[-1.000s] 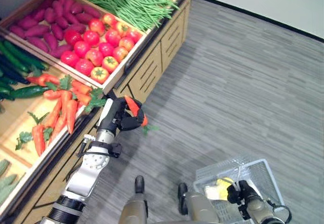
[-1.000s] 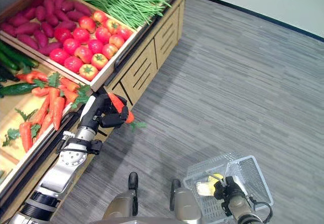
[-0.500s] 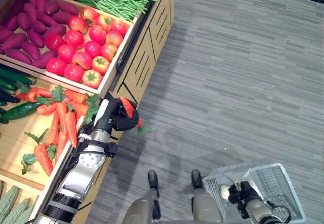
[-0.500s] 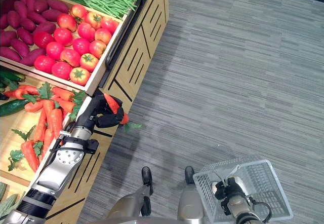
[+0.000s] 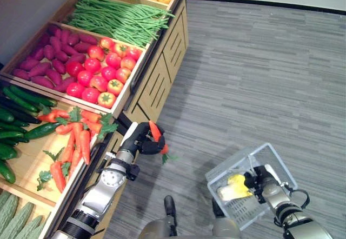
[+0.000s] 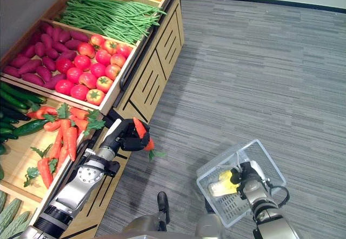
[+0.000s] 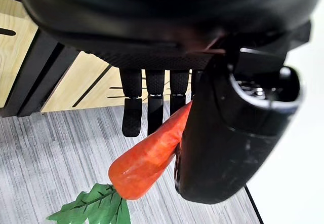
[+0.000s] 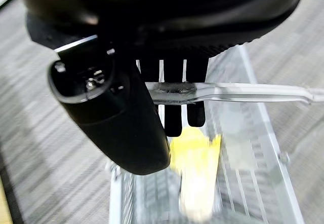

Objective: Get the vegetables into the basket

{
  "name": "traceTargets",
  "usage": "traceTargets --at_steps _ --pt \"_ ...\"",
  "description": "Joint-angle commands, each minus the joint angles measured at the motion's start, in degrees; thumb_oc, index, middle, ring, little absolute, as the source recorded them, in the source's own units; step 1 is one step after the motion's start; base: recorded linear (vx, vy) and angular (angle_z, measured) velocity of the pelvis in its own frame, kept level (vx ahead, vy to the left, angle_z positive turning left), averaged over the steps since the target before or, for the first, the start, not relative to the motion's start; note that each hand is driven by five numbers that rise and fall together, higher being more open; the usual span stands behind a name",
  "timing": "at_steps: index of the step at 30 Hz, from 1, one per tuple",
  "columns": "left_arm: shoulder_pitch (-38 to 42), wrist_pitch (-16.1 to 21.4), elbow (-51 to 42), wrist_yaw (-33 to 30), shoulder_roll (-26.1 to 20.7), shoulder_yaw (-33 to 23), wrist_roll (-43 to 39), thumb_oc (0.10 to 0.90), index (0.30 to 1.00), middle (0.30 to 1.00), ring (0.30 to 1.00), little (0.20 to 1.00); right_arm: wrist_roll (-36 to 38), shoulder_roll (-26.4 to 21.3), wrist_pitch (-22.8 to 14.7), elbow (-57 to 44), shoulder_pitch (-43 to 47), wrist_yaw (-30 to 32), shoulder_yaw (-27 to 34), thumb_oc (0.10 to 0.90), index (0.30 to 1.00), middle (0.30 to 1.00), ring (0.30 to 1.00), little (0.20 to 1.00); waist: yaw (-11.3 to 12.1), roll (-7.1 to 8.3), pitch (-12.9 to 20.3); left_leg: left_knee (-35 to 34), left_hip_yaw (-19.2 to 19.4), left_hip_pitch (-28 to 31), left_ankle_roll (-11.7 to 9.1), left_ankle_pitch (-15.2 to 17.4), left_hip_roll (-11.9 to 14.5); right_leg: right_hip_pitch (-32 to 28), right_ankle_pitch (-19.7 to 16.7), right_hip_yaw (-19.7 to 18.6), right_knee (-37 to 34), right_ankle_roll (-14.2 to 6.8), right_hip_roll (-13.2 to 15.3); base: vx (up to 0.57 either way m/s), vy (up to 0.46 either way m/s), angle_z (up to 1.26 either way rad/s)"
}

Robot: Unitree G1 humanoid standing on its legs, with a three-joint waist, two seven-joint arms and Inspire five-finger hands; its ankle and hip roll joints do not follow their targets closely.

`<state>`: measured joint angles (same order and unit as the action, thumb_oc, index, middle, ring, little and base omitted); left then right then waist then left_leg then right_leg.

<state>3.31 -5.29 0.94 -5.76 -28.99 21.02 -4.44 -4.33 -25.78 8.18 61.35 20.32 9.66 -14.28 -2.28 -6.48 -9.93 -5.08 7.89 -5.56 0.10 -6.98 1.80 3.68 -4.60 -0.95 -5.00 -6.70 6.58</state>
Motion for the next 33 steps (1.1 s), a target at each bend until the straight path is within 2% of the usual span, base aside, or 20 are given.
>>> traceTargets --at_steps 1,7,9,15,23,33 --pt "8.0 4.5 -2.2 0.3 -3.5 0.2 2.8 0.400 0.300 0.300 0.300 0.300 2.6 -2.9 -1.6 1.5 10.9 2.2 -3.2 0.400 0.300 0.300 0.300 0.300 2.1 3.27 2.9 0.1 -0.1 2.2 0.7 8.0 -1.2 1.1 2.6 3.5 0.0 1.1 0.6 -0.03 -0.041 0.03" --pt "12.4 4.2 -0.5 0.4 -5.0 3.5 5.6 0.400 0.300 0.300 0.300 0.300 3.9 -2.8 -1.7 3.0 20.6 1.9 -7.2 0.400 0.300 0.300 0.300 0.300 2.8 1.76 3.1 0.1 0.0 1.4 0.3 7.4 -1.1 1.8 2.2 3.5 0.0 1.3 0.6 -0.02 -0.040 0.04" --pt "16.3 3.7 1.3 0.3 -6.9 6.1 10.2 0.400 0.300 0.300 0.300 0.300 3.4 -2.5 -1.5 3.4 26.6 1.4 -10.1 0.400 0.300 0.300 0.300 0.300 2.9 0.88 3.1 0.1 0.2 1.2 0.2 7.1 -1.1 2.2 1.9 3.2 0.0 1.3 0.5 -0.03 -0.047 0.04" --pt "24.6 2.8 5.3 -1.1 -6.8 11.5 16.5 0.400 0.300 0.300 0.300 0.300 1.2 0.2 -1.3 4.2 36.2 0.9 -15.4 0.400 0.300 0.300 0.300 0.300 2.4 -0.70 2.9 0.1 0.9 0.3 -0.2 6.4 -1.0 3.5 1.3 2.4 0.0 1.2 0.4 -0.04 -0.039 -0.02" --pt "35.7 3.2 11.5 -1.3 -0.9 20.9 20.9 0.400 0.300 0.300 0.300 0.300 -0.3 5.8 -2.5 6.5 44.7 1.8 -19.6 0.400 0.300 0.300 0.300 0.300 1.9 -4.35 2.9 0.1 1.4 -2.0 -0.9 5.4 -1.3 5.9 0.6 1.7 0.0 1.0 0.8 -0.04 -0.034 -0.05" --pt "43.6 1.4 22.4 -3.0 9.1 26.8 26.7 0.400 0.300 0.300 0.300 0.300 -1.5 13.0 -3.5 -1.1 44.8 3.9 -23.0 0.400 0.300 0.300 0.300 0.300 -0.1 -8.15 1.5 0.1 3.3 -5.1 -1.3 4.3 -1.3 10.1 -0.9 -0.8 0.0 0.8 0.8 -0.02 -0.042 -0.12"
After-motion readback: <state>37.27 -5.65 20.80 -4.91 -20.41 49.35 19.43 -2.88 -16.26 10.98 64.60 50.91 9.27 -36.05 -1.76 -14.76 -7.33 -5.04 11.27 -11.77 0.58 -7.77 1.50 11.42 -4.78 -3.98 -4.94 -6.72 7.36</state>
